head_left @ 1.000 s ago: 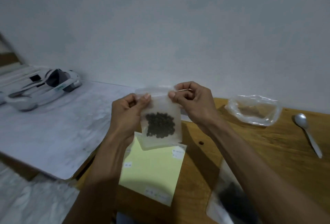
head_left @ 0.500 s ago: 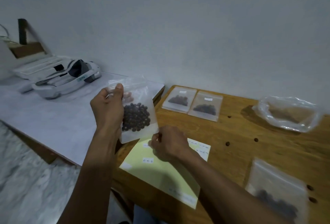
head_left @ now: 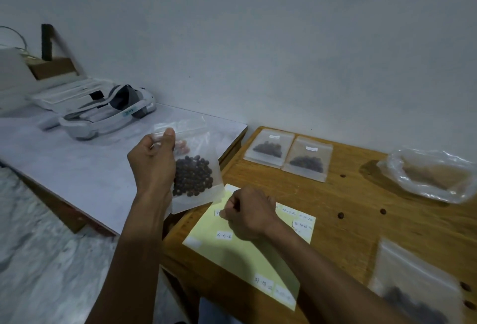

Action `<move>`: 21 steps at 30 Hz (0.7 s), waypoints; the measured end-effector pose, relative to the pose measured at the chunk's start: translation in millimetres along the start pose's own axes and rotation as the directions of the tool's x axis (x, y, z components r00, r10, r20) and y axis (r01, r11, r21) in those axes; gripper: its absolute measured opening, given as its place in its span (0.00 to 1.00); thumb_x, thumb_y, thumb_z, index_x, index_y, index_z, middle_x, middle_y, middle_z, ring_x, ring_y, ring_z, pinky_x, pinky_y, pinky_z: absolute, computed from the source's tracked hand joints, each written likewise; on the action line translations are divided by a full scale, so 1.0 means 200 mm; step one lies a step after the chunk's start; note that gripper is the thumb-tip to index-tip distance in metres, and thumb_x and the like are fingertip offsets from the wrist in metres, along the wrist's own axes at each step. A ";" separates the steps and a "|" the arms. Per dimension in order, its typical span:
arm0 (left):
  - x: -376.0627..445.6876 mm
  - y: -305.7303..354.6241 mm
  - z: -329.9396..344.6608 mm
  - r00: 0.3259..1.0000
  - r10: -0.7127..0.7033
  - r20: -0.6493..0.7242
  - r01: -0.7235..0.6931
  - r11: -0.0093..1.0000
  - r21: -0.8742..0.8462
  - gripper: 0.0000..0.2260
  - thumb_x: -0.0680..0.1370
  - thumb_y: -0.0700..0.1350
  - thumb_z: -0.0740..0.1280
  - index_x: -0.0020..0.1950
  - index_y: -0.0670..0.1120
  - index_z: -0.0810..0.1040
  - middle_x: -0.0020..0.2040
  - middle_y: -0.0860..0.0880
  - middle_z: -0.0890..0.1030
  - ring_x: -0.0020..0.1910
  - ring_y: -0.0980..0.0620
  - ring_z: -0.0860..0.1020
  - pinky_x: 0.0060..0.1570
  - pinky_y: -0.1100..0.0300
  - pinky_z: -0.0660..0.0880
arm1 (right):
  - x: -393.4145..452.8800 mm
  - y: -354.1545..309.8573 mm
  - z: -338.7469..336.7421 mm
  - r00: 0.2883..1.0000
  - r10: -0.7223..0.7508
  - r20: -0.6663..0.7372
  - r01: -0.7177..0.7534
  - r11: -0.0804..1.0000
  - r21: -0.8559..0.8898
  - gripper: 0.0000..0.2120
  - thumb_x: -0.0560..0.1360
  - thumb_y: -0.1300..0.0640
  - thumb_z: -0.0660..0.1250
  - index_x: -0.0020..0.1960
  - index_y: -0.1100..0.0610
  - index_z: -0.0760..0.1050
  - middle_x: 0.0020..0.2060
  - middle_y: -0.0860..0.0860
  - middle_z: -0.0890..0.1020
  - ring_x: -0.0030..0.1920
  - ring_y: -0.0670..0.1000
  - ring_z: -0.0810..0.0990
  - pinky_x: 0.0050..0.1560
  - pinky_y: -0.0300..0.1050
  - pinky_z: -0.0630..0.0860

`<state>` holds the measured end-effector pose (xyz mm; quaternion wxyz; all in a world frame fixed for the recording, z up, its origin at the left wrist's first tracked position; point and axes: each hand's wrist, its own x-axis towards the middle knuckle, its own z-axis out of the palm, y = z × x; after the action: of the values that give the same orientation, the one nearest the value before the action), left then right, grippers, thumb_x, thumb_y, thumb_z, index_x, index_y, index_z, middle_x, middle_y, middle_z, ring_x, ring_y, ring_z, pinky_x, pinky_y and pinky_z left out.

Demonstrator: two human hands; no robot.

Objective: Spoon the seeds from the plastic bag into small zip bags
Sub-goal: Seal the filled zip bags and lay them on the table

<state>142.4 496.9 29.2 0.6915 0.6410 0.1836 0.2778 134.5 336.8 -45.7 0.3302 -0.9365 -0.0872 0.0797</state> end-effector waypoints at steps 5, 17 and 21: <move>-0.02 -0.03 0.02 0.999 -0.045 0.025 0.045 0.999 -0.002 0.06 0.80 0.48 0.70 0.47 0.46 0.81 0.42 0.50 0.86 0.39 0.55 0.86 0.57 0.45 0.81 | -0.09 -0.01 -0.19 0.990 -0.120 -0.080 0.140 0.930 0.340 0.08 0.76 0.58 0.73 0.42 0.62 0.80 0.36 0.52 0.85 0.35 0.36 0.80 0.41 0.35 0.79; -0.29 -0.09 0.33 0.930 -0.118 0.349 0.124 0.992 0.005 0.08 0.79 0.46 0.72 0.45 0.41 0.85 0.39 0.44 0.87 0.38 0.49 0.84 0.43 0.52 0.83 | -0.04 -0.01 -0.56 0.911 -0.216 -0.352 0.201 0.976 -0.079 0.08 0.72 0.50 0.76 0.38 0.53 0.82 0.34 0.43 0.83 0.39 0.44 0.79 0.45 0.46 0.76; -0.32 -0.08 0.36 0.918 -0.111 0.380 0.115 0.993 0.013 0.06 0.78 0.45 0.72 0.46 0.44 0.85 0.39 0.46 0.87 0.39 0.49 0.85 0.44 0.53 0.84 | -0.06 0.03 -0.57 0.905 -0.178 -0.388 0.167 0.984 -0.062 0.08 0.72 0.51 0.76 0.39 0.52 0.82 0.35 0.43 0.83 0.38 0.43 0.80 0.39 0.43 0.76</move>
<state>139.4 399.5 14.3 0.7320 0.6676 0.0816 0.1090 147.8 261.3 39.5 0.3338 -0.9265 -0.1028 -0.1397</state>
